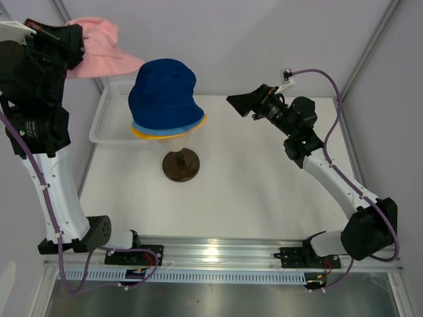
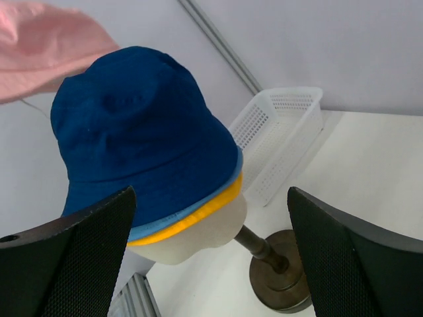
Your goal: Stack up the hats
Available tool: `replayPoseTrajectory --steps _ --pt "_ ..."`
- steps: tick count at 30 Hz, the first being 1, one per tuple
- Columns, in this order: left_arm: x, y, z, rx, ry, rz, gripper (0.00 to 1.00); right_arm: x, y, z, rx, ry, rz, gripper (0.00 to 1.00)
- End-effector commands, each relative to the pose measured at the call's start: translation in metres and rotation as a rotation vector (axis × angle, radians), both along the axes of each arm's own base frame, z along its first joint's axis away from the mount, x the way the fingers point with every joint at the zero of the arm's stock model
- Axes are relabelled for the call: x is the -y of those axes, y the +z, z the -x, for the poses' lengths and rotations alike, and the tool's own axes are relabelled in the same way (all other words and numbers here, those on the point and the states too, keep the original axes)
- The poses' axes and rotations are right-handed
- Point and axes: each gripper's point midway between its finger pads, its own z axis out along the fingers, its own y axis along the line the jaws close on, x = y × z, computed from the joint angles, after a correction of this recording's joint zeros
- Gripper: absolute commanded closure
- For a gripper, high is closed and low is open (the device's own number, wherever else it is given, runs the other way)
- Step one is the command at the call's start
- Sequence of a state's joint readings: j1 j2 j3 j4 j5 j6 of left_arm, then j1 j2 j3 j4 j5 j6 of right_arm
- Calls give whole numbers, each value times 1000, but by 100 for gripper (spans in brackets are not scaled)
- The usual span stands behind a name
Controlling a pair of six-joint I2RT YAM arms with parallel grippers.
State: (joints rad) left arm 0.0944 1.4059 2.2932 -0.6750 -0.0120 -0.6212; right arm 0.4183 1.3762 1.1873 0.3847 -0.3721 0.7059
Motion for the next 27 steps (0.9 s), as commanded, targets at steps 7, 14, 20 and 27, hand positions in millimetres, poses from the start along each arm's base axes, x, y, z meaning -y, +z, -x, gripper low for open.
replayPoseTrajectory --steps 7,14,20,27 --pt "111 61 -24 223 -334 70 99 -15 51 51 156 60 -22 0" --pt "150 1 -52 44 -328 -40 99 6 42 51 130 -50 -3 1" --pt "140 -21 -30 12 -268 -122 99 18 44 46 104 -122 -45 1" --pt "123 -9 10 52 -193 -210 99 12 39 48 69 -76 -187 1"
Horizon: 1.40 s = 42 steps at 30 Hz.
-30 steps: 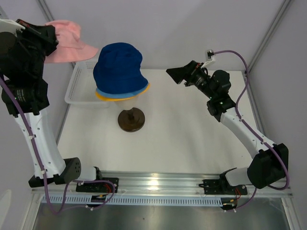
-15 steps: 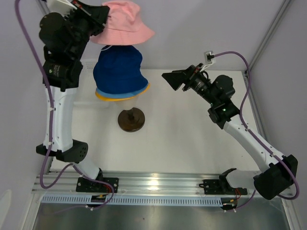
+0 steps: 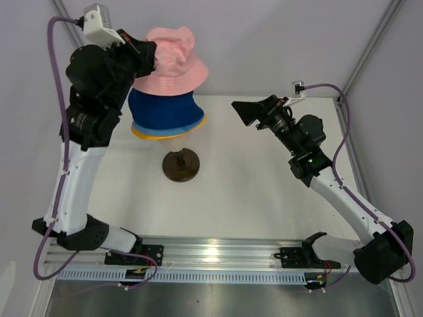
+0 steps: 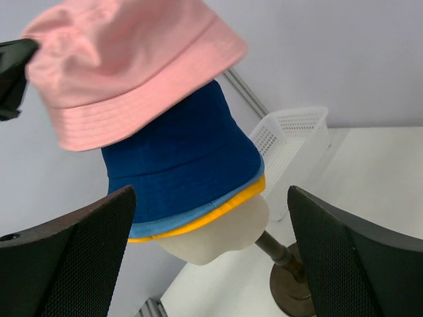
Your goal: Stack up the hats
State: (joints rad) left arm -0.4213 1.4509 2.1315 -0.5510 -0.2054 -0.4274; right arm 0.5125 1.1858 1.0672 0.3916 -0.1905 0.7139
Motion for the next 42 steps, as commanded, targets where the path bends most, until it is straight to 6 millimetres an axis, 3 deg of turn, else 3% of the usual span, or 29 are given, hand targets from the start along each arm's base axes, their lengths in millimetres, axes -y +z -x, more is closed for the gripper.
replayPoseTrajectory --steps 1,3,9,12,16,20,23,29,31,37,42 --pt "-31 37 41 133 88 -25 99 1 15 2 36 18 -121 0" --pt "-38 39 52 148 96 -15 99 -4 17 1 24 36 -138 1" --pt "-37 -4 46 53 110 -59 99 -9 21 -18 -21 39 -269 1" --pt "-33 -23 39 20 105 -73 99 -14 32 -22 -6 85 -362 1" --pt "-23 -29 31 10 76 -86 99 -34 53 -22 -8 197 -416 1" --pt "-15 -17 23 31 57 -93 99 -47 59 -22 -7 237 -433 0" --pt "-9 -19 11 17 48 -114 97 -49 64 -22 4 228 -434 1" --pt "-1 -31 7 -18 19 -111 98 -56 55 -36 -58 201 -420 1" --pt "-1 -47 6 -46 25 -114 98 -58 51 -37 -74 206 -439 2" --pt "-6 -67 21 -45 14 -95 95 -74 31 -43 -167 258 -435 7" --pt "0 -75 24 -58 -15 -95 94 -78 35 -41 -170 265 -434 10"
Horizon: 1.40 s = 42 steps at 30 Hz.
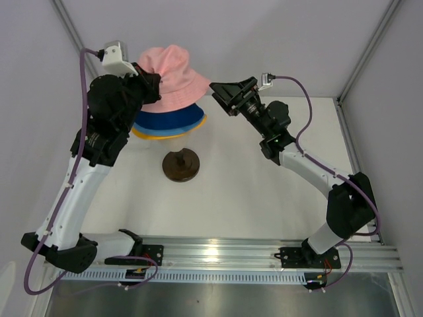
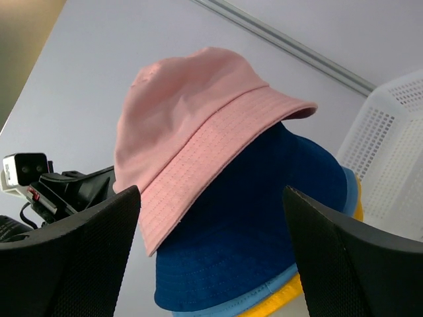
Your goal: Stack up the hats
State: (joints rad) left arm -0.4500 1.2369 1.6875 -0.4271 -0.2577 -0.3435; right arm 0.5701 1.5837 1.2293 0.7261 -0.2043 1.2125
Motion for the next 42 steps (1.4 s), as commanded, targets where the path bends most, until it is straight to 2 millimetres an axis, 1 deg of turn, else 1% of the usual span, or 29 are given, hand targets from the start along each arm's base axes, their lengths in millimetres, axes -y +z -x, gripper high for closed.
replayPoseTrajectory --steps 1,4,5,6,7,9,10,11,12,13,14,16,17,18,20,21,23,24,25,26,27,28,29,30,33,37,38,39,42 --pt "11 3 9 16 -55 30 92 -2 44 13 82 21 -54 10" --pt "14 -3 9 4 -68 29 89 -9 45 10 84 21 -33 12" --pt "14 -1 10 9 -68 33 88 -10 52 10 93 22 -38 15" --pt "14 -3 10 6 -68 33 85 -14 49 5 88 20 -33 16" --pt "12 -1 12 14 -66 37 80 -18 48 4 85 24 -30 17" --pt "11 -2 13 16 -60 37 73 -25 55 5 92 44 -37 21" --pt "9 1 14 23 -53 42 65 -30 50 1 84 49 -31 23" --pt "4 3 16 31 -35 45 60 -36 47 2 71 63 -24 27" --pt "0 6 18 41 -22 47 56 -39 50 2 75 69 -26 31" --pt "-3 9 20 52 -8 47 48 -43 45 -2 65 72 -19 35" --pt "-10 16 25 70 12 54 43 -46 41 -3 49 76 -13 49" --pt "-20 22 30 88 51 68 32 -49 35 -5 25 77 -12 64" --pt "-24 24 33 95 60 76 30 -47 32 -8 11 68 -12 78" --pt "-31 29 40 107 83 98 29 -48 31 -7 8 67 -11 83" --pt "-43 26 43 99 138 117 22 -47 25 -7 -7 51 4 94" --pt "-57 29 47 106 198 154 21 -48 23 -6 -3 43 20 97" --pt "-77 19 46 82 270 193 20 -48 15 -7 -24 30 43 100" --pt "-82 12 46 63 286 265 20 -48 15 -5 -21 28 45 100" --pt "-85 13 55 65 268 309 20 -48 14 -3 -19 28 50 100" --pt "-97 9 54 64 296 342 20 -49 9 -2 -26 31 57 100" --pt "-96 -11 49 19 295 411 20 -49 8 -1 -25 32 60 100" --pt "-92 -10 54 14 245 451 20 -49 8 -1 -27 31 62 100" --pt "-101 -14 52 6 262 485 20 -50 6 1 -30 37 66 100" --pt "-99 -29 47 -35 253 544 20 -49 6 1 -27 34 69 100" --pt "-90 -40 41 -88 168 648 20 -50 2 2 -34 34 77 100" --pt "-76 -43 34 -119 56 748 19 -46 5 4 -26 22 76 100" --pt "-68 -42 35 -132 1 760 19 -46 5 4 -22 20 80 100" --pt "-70 -38 33 -127 -13 801 19 -46 5 4 -24 19 79 100" --pt "-65 -41 27 -150 -62 833 20 -45 6 4 -20 15 81 100"
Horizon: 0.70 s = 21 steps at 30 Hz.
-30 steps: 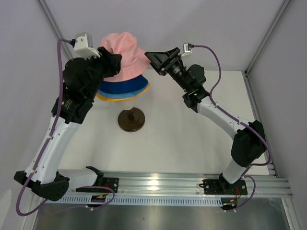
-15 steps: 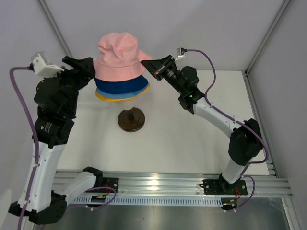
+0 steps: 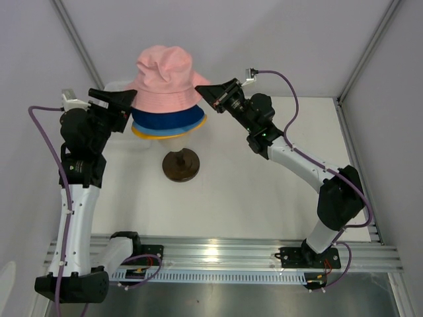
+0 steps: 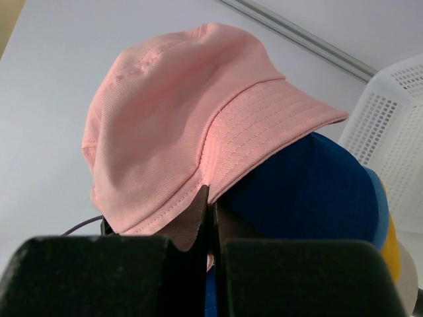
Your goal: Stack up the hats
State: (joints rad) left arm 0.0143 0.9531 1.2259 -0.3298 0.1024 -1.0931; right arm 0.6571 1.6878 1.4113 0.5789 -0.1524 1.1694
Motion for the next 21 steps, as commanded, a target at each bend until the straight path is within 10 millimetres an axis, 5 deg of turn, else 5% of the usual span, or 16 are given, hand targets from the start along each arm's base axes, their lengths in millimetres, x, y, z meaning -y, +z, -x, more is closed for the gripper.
replayPoseTrajectory --steps 1,10,11,15,21 --pt "21 33 5 99 -144 114 21 2 6 9 20 -7 24 100" --pt "14 35 -2 122 -110 107 33 -3 5 8 20 7 21 100" --pt "13 35 -3 124 -108 109 38 -2 7 8 23 9 18 100" --pt "5 22 -9 93 -67 75 99 -4 1 6 8 4 37 100" --pt "-3 -21 0 18 -20 27 99 -1 -30 11 -61 10 71 100"
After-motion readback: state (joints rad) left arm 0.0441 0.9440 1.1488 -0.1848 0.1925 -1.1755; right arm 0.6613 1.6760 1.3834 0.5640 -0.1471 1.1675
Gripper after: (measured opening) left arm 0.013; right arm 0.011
